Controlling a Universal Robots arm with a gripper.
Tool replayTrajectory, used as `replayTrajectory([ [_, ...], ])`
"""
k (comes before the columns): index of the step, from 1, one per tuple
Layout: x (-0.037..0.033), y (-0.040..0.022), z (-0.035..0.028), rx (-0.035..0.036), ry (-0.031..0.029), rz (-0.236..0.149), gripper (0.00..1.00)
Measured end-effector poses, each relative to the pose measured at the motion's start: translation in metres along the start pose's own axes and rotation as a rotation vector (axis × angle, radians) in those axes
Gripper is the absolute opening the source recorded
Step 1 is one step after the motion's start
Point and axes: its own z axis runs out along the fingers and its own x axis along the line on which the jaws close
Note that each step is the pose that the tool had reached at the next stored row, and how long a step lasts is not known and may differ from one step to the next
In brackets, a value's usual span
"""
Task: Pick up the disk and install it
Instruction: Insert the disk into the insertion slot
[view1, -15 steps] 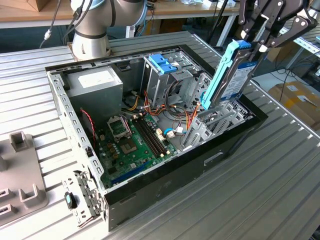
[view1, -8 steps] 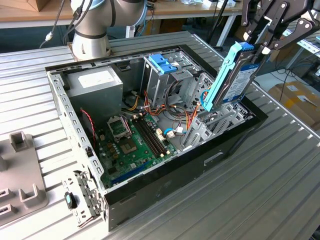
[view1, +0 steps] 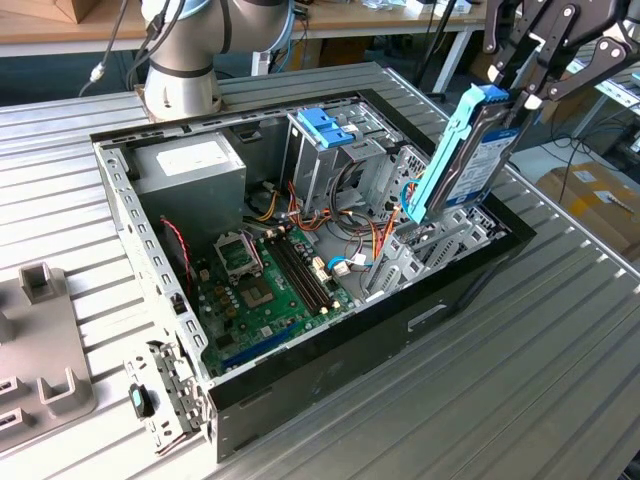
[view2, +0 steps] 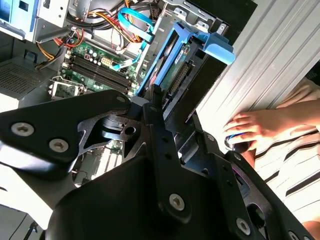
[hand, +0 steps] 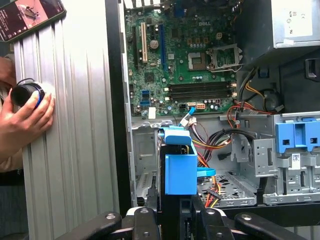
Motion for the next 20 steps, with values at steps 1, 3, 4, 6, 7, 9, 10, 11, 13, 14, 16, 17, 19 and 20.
replayTrajectory([
  [1, 0.0002, 0.0, 0.0006, 0.0, -0.0003, 0.0, 0.35],
  [3, 0.0003, 0.0, 0.0028, 0.0008, 0.0002, 0.0, 0.35],
  [4, 0.0003, 0.0, 0.0045, 0.0015, -0.0001, 0.0, 0.35],
  [6, 0.0004, 0.0003, 0.0077, 0.0027, -0.0003, 0.0, 0.35],
  [7, 0.0004, 0.0005, 0.0098, 0.0036, -0.0005, -0.001, 0.35],
  [9, 0.0003, 0.0012, 0.0128, 0.0056, -0.0006, -0.004, 0.35],
  [10, 0.0003, 0.0014, 0.0139, 0.0065, -0.0007, -0.006, 0.35],
  [11, 0.0003, 0.0016, 0.0152, 0.0077, -0.001, -0.007, 0.35],
  [13, 0.0002, 0.0018, 0.0182, 0.0102, -0.0011, -0.01, 0.35],
  [14, -0.0001, 0.0018, 0.0194, 0.0107, -0.0009, -0.01, 0.35],
  [16, -0.0016, 0.0021, 0.0229, 0.0118, -0.0011, -0.011, 0.35],
  [17, -0.0025, 0.0022, 0.0244, 0.0121, -0.0012, -0.011, 0.35],
  [19, -0.0044, 0.0024, 0.0287, 0.0127, -0.0013, -0.012, 0.35],
  [20, -0.005, 0.0024, 0.0304, 0.0128, -0.0014, -0.012, 0.35],
])
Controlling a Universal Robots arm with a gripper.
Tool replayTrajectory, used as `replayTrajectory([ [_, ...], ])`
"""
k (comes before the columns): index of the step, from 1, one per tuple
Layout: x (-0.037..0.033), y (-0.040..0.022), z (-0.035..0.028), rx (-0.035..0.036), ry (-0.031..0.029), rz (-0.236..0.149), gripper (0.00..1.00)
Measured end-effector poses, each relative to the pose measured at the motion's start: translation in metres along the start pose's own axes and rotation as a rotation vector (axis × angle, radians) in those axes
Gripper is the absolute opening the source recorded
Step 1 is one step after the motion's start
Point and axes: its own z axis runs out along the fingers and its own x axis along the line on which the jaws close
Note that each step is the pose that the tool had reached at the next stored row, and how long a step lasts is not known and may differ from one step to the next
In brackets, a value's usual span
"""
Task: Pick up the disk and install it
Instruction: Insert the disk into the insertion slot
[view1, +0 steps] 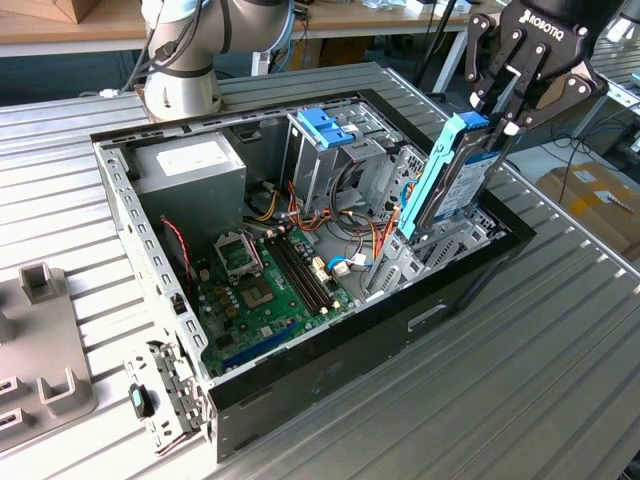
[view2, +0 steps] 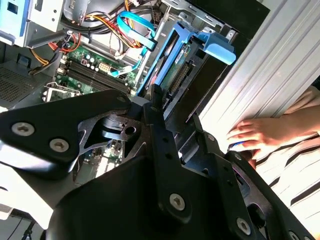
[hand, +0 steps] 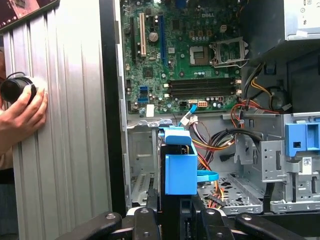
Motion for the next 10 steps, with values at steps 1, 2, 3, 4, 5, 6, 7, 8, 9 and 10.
replayTrajectory([
  [1, -0.0001, 0.0, 0.0007, 0.0, -0.0002, 0.0, 0.35],
  [2, -0.0002, -0.0001, 0.0013, 0.0, -0.0001, 0.0, 0.35],
  [3, -0.0003, -0.0003, 0.0022, 0.0, 0.0, 0.0, 0.35],
  [4, -0.0004, -0.0005, 0.003, 0.0, 0.0002, 0.0, 0.35],
  [5, -0.0006, -0.001, 0.0048, 0.0001, 0.0004, 0.0, 0.35],
  [6, -0.0006, -0.001, 0.0051, 0.0, 0.0003, 0.0, 0.35],
  [7, -0.0006, -0.001, 0.0055, 0.0, 0.0002, 0.0, 0.35],
  [8, -0.0006, -0.001, 0.0065, 0.0, 0.0002, 0.0, 0.35],
  [9, -0.0006, -0.001, 0.0068, 0.0, 0.0002, 0.0, 0.35],
  [10, -0.0006, -0.001, 0.0068, 0.0, 0.0002, 0.0, 0.35],
])
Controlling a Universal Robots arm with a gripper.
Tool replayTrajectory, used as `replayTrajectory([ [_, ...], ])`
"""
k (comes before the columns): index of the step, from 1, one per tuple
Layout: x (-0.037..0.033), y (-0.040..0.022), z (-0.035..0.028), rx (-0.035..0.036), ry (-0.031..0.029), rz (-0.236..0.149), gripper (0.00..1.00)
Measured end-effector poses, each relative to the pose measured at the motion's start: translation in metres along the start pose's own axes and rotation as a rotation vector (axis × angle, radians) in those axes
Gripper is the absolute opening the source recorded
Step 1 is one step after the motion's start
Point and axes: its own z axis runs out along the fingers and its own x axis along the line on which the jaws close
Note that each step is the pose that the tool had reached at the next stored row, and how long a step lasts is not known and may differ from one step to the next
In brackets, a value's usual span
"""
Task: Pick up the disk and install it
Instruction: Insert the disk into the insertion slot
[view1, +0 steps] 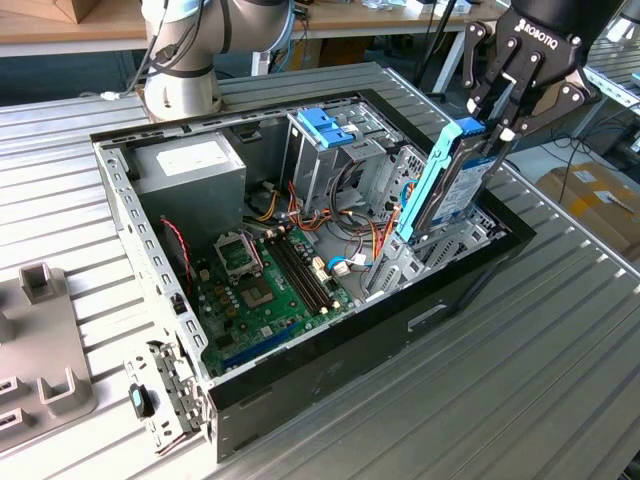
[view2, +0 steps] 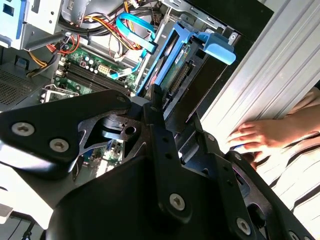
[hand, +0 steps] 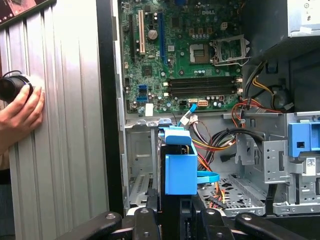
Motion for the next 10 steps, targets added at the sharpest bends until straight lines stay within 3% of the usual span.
replayTrajectory([
  [10, 0.0001, 0.0025, 0.0015, 0.0, 0.0, 0.0, 0.35],
])
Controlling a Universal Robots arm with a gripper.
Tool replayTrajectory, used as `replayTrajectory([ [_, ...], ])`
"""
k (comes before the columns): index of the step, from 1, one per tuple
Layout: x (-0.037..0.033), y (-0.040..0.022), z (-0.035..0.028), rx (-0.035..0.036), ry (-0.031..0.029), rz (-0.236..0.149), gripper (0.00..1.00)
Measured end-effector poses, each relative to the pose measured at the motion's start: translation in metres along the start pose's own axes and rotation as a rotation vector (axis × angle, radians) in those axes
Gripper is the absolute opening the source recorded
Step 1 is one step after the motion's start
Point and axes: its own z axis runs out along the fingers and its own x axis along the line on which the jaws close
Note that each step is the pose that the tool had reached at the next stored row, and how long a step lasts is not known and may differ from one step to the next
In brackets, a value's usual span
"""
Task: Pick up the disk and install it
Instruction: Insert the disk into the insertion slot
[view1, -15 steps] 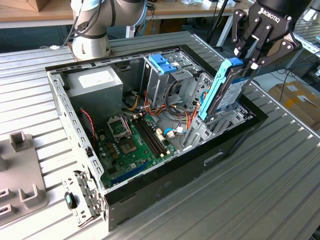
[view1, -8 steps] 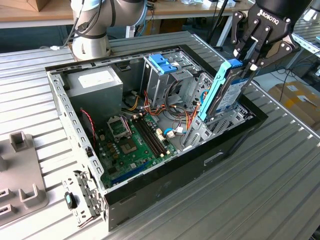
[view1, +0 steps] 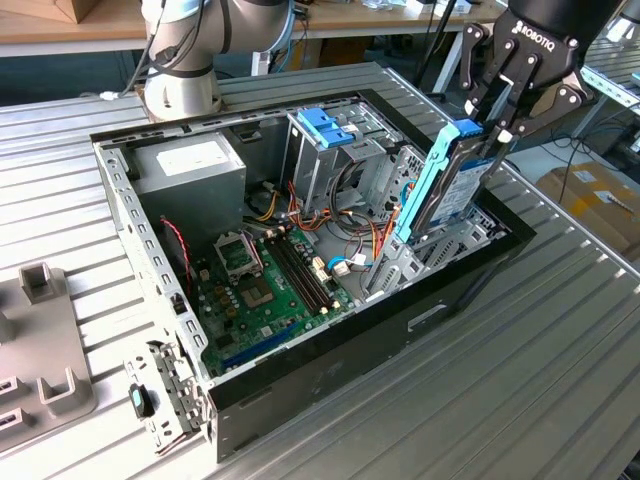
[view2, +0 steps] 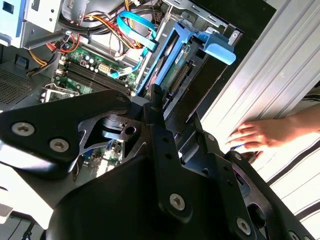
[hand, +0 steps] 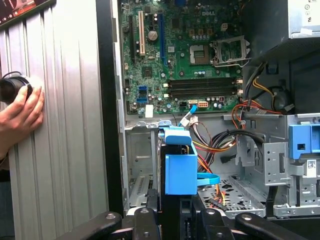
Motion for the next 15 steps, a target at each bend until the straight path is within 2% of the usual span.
replayTrajectory([
  [15, -0.0001, -0.0019, 0.0006, 0.0, 0.0, 0.0, 0.35],
])
